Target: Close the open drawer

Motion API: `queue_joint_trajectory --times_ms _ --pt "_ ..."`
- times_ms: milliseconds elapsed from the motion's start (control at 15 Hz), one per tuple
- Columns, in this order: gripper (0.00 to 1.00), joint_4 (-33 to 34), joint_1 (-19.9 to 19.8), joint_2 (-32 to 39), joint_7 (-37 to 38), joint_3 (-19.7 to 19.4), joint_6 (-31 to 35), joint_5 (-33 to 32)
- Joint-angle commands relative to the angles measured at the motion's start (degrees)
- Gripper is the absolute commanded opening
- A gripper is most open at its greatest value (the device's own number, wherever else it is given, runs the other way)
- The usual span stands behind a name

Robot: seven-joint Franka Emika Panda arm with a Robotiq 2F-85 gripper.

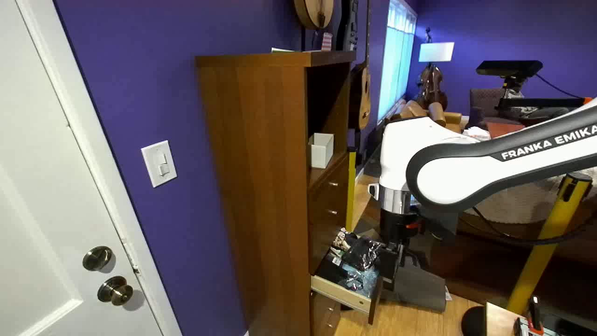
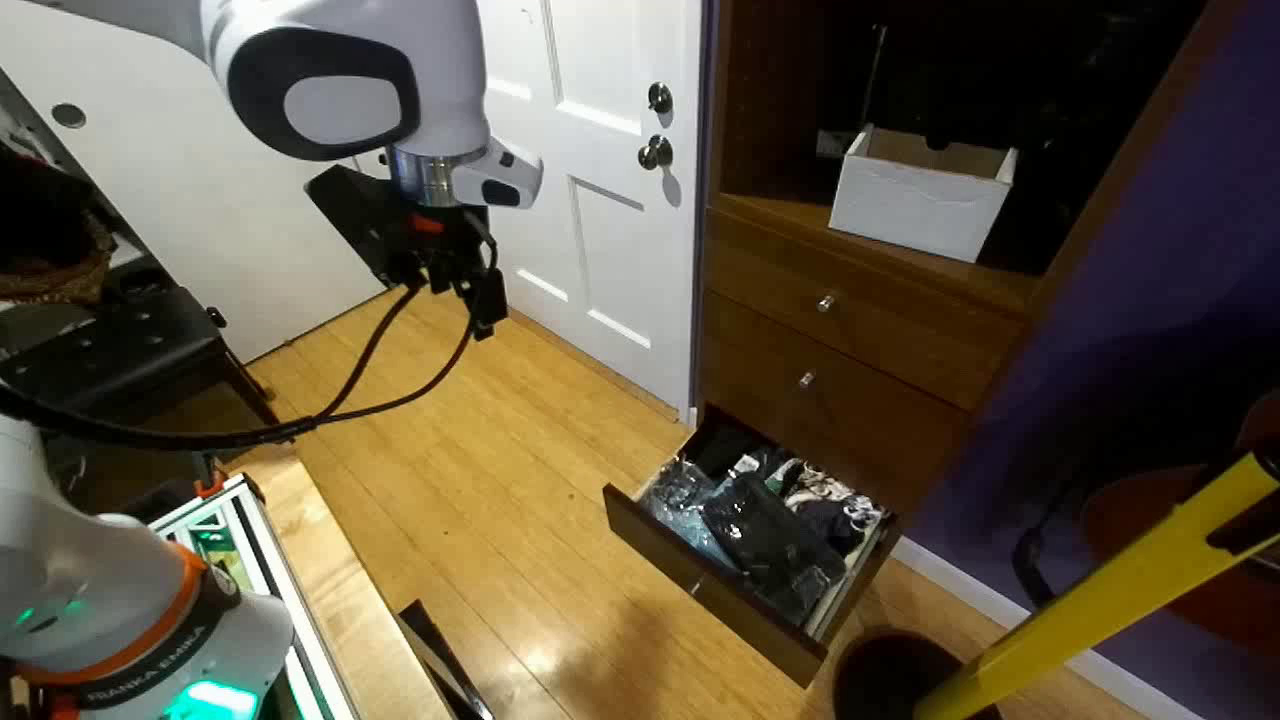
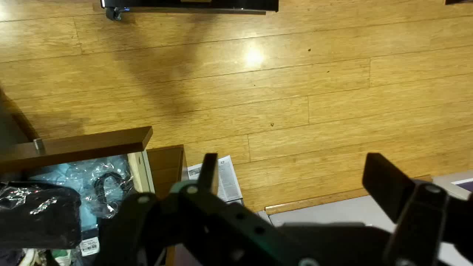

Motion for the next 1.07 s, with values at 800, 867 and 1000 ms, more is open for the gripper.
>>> queue_joint_trajectory --times_ms 800,867,1000 --pt "1.00 0.23 -0.91 0.42 -0.99 0.31 1.23 -0.54" --pt "1.00 0.87 -1.56 1.19 -1.93 -0.34 0.45 -1.62" --pt "1.00 1.92 -3.27 2.30 -4.54 -1.71 0.92 -4.57"
